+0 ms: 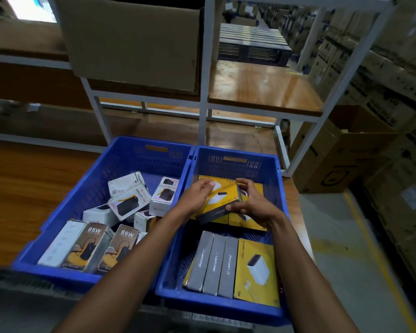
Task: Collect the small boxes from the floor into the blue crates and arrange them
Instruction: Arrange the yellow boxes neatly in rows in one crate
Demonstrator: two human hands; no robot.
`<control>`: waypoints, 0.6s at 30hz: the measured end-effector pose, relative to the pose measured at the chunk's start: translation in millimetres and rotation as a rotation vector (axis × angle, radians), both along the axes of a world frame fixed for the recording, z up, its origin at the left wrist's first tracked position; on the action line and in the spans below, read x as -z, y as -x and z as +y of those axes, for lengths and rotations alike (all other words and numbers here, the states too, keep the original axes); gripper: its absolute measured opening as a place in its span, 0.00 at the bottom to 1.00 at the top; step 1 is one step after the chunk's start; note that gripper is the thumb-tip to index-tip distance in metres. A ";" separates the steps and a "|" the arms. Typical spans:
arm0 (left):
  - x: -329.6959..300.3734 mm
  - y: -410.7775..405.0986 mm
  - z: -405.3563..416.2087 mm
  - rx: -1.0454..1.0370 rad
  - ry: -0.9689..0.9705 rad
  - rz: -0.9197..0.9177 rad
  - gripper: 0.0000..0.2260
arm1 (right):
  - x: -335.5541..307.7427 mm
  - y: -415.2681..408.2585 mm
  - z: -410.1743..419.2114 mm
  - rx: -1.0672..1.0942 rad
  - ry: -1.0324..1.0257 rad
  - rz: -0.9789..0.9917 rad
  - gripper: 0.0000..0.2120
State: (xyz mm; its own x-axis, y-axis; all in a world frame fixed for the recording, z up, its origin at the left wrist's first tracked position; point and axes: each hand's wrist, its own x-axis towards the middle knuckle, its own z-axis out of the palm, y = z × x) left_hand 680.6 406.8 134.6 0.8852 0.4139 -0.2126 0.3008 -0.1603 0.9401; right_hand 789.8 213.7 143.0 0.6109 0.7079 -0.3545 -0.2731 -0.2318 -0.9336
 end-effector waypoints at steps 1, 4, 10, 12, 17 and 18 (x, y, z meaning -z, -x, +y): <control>-2.1 -0.5 -1.1 0.011 -0.010 0.021 0.15 | 0.0 0.8 -5.0 0.014 -0.012 -0.029 0.47; -6.8 -1.4 -3.8 0.061 -0.030 0.115 0.20 | 6.5 4.9 -14.7 0.001 -0.043 -0.078 0.49; 2.0 0.9 -7.7 0.059 0.212 0.173 0.32 | 19.6 5.0 -28.2 0.084 -0.242 0.042 0.46; 5.1 0.3 -8.3 -0.004 0.365 0.106 0.36 | 24.0 5.9 -29.2 0.159 -0.276 0.099 0.45; -5.4 -4.2 -21.3 -0.031 0.569 0.062 0.33 | 29.7 11.4 -19.0 0.459 -0.334 0.315 0.26; -7.3 -3.9 -23.6 -0.013 0.579 0.085 0.31 | 28.4 11.1 -16.6 0.509 -0.331 0.342 0.20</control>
State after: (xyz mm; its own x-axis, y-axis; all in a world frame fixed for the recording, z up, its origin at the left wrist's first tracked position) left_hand 684.5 383.2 141.9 0.8507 0.2195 -0.4775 0.3777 0.3764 0.8460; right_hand 778.7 197.0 114.6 0.7879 0.4673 -0.4011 -0.5636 0.2847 -0.7754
